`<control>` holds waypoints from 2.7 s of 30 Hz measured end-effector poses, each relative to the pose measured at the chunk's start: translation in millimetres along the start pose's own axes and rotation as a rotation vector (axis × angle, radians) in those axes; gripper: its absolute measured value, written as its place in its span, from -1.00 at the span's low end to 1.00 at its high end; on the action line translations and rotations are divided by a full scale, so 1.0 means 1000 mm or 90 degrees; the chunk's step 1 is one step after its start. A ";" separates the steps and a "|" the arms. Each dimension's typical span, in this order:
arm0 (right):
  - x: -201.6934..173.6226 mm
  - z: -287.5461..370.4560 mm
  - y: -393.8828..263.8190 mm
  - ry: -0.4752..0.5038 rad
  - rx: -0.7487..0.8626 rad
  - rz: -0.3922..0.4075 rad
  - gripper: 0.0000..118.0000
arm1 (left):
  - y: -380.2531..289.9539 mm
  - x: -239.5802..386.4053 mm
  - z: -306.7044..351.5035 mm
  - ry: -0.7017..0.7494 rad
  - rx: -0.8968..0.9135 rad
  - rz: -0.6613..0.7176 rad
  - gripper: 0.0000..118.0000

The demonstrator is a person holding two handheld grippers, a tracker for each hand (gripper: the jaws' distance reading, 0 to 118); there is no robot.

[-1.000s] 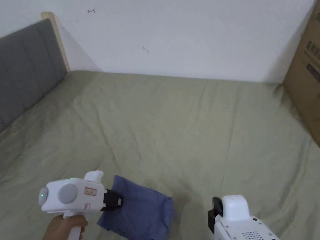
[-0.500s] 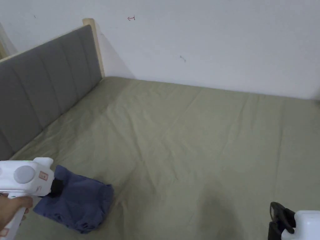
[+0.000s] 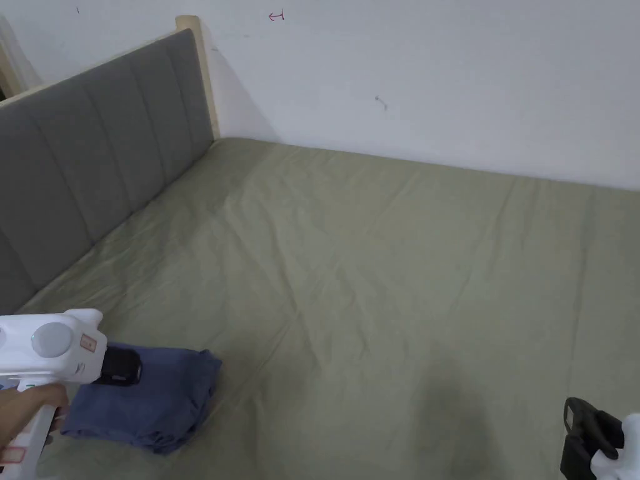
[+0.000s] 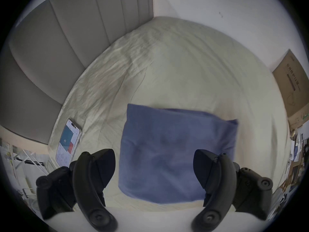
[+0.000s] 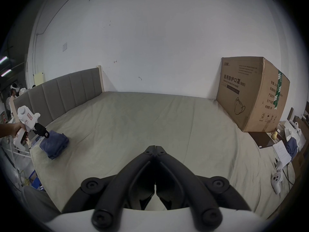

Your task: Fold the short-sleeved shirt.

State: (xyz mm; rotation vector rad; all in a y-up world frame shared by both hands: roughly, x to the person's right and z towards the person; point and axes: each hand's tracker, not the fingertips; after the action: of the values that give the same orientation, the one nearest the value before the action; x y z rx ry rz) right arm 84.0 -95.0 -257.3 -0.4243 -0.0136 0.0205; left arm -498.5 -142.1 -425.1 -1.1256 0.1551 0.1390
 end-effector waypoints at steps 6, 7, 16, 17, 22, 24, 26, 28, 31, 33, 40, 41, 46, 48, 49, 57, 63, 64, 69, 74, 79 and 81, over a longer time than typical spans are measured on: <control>0.009 0.030 0.019 0.020 0.055 -0.009 -1.00 | -0.001 0.023 0.083 -0.021 0.085 -0.011 0.64; 0.011 0.036 0.023 0.024 0.066 -0.011 -1.00 | -0.003 0.030 0.101 -0.024 0.107 -0.017 0.64; 0.031 0.097 0.067 0.008 0.161 -0.004 -1.00 | -0.039 0.110 0.264 -0.060 0.407 -0.065 0.64; 0.034 0.103 0.071 0.001 0.169 -0.002 -1.00 | -0.045 0.117 0.274 -0.074 0.439 -0.069 0.63; 0.046 0.135 0.088 -0.041 0.209 0.015 -1.00 | -0.084 0.171 0.317 -0.128 0.584 -0.085 0.63; 0.051 0.144 0.091 -0.059 0.224 0.017 -1.00 | -0.100 0.193 0.324 -0.124 0.627 -0.085 0.63; 0.055 0.153 0.093 -0.075 0.234 0.017 -1.00 | -0.115 0.215 0.320 -0.141 0.669 -0.087 0.63; 0.059 0.162 0.093 -0.097 0.247 0.022 -1.00 | -0.129 0.237 0.312 -0.145 0.698 -0.100 0.63; 0.067 0.169 0.091 -0.122 0.261 0.026 -1.00 | -0.143 0.265 0.298 -0.134 0.714 -0.122 0.62; 0.071 0.174 0.088 -0.134 0.266 0.026 -1.00 | -0.156 0.284 0.289 -0.138 0.717 -0.127 0.47; 0.083 0.179 0.075 -0.160 0.272 0.013 -1.00 | -0.181 0.318 0.260 -0.211 0.712 -0.139 -1.00; 0.084 0.180 0.074 -0.161 0.271 0.011 -1.00 | -0.186 0.320 0.259 -0.216 0.716 -0.131 -1.00; 0.086 0.180 0.070 -0.166 0.267 0.009 -1.00 | -0.191 0.325 0.254 -0.218 0.705 -0.153 -1.00; 0.085 0.181 0.069 -0.165 0.266 0.008 -1.00 | -0.191 0.324 0.254 -0.213 0.708 -0.156 -1.00; 0.085 0.180 0.069 -0.164 0.265 0.008 -1.00 | -0.191 0.323 0.254 -0.213 0.708 -0.156 -1.00; 0.081 0.180 0.069 -0.159 0.266 0.013 -1.00 | -0.189 0.318 0.254 -0.211 0.710 -0.150 -1.00; 0.078 0.180 0.070 -0.157 0.266 0.013 -1.00 | -0.187 0.314 0.254 -0.208 0.711 -0.142 -1.00; 0.078 0.180 0.070 -0.158 0.266 0.014 -1.00 | -0.187 0.314 0.254 -0.206 0.712 -0.144 -1.00; 0.077 0.179 0.070 -0.157 0.266 0.013 -1.00 | -0.187 0.311 0.254 -0.198 0.713 -0.148 -1.00; 0.076 0.180 0.071 -0.156 0.267 0.015 -1.00 | -0.187 0.308 0.254 -0.195 0.713 -0.142 -1.00; 0.076 0.180 0.072 -0.156 0.269 0.016 -1.00 | -0.187 0.306 0.253 -0.192 0.711 -0.141 -1.00; 0.076 0.180 0.072 -0.157 0.269 0.017 -1.00 | -0.187 0.305 0.253 -0.189 0.711 -0.141 -1.00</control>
State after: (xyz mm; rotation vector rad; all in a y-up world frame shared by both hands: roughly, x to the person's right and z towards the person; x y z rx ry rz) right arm 155.4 46.1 -122.6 0.0033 -0.2419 0.1006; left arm -150.2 17.5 -211.4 0.0025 -0.1556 0.0049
